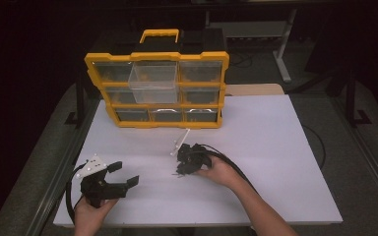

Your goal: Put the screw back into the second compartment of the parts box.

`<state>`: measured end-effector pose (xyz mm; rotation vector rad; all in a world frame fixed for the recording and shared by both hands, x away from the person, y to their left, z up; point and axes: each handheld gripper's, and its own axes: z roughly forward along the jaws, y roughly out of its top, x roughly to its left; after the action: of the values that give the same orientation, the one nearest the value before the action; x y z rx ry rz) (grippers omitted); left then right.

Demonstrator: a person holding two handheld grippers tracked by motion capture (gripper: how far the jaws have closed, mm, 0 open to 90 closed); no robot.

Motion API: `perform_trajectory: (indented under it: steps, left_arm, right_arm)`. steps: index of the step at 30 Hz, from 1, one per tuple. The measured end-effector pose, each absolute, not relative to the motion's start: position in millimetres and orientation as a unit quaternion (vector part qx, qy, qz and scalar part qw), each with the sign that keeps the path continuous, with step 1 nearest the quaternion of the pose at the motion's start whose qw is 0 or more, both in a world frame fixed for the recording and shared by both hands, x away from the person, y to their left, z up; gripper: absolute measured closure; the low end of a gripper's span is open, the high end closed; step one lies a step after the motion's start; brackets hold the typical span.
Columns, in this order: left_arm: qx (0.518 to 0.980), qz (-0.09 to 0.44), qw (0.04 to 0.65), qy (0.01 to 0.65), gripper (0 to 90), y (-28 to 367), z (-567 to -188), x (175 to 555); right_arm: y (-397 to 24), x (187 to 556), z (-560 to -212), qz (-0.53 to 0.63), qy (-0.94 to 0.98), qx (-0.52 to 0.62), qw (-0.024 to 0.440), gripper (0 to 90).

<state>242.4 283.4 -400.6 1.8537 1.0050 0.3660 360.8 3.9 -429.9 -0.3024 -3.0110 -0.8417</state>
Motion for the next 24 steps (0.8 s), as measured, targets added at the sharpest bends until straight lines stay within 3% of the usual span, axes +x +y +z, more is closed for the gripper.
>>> perform_trajectory:
  steps: [7,11,16,24]
  left_arm:
    - [0.761,0.149,0.480,0.411,14.4,284.7,-400.4,242.4]
    - [0.761,0.148,0.481,0.410,14.4,284.2,-400.4,241.9]
    - [0.761,0.149,0.479,0.411,14.3,283.6,-400.5,241.7]
    - [0.759,0.149,0.480,0.414,14.3,285.9,-400.2,241.5]
  right_arm:
    - [5.4,357.7,-429.5,-0.259,-0.962,-0.089,-0.013,79.8]
    - [7.4,355.9,-428.9,-0.252,-0.964,-0.087,-0.018,86.2]
    - [7.8,355.6,-428.7,-0.251,-0.964,-0.085,-0.019,87.2]
    - [6.1,360.3,-428.6,-0.254,-0.962,-0.101,0.003,87.4]
